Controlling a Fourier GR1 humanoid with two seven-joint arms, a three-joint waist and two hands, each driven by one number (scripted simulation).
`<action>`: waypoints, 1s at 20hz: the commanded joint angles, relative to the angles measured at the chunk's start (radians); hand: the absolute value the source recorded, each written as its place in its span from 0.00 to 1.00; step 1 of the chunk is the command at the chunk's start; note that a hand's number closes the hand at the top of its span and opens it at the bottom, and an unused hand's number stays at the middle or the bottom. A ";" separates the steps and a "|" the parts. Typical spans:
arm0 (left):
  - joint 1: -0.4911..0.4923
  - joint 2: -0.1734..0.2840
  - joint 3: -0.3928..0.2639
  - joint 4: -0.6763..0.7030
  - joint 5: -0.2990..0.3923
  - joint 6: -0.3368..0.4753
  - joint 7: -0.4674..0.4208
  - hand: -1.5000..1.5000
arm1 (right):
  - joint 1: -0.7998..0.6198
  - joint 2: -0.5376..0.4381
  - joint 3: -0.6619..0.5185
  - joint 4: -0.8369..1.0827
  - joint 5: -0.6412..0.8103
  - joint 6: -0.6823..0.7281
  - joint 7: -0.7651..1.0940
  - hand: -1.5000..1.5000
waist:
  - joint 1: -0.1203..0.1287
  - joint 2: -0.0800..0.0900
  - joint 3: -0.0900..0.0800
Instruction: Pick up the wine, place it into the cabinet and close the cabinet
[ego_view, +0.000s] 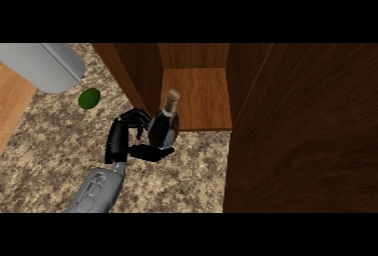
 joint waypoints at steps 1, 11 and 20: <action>-0.223 -0.071 -0.050 0.067 0.012 -0.010 0.095 1.00 | 0.014 0.006 0.013 -0.070 -0.057 0.000 0.025 0.00 | -0.044 0.012 -0.005; -0.223 -0.070 -0.132 0.133 -0.095 0.155 0.172 1.00 | -0.020 0.000 -0.009 -0.038 -0.095 0.043 0.001 0.00 | -0.080 0.022 -0.003; -0.204 -0.068 -0.125 0.178 -0.148 0.197 0.216 1.00 | -0.031 0.010 -0.003 -0.027 -0.093 0.051 0.019 0.00 | -0.084 0.027 -0.005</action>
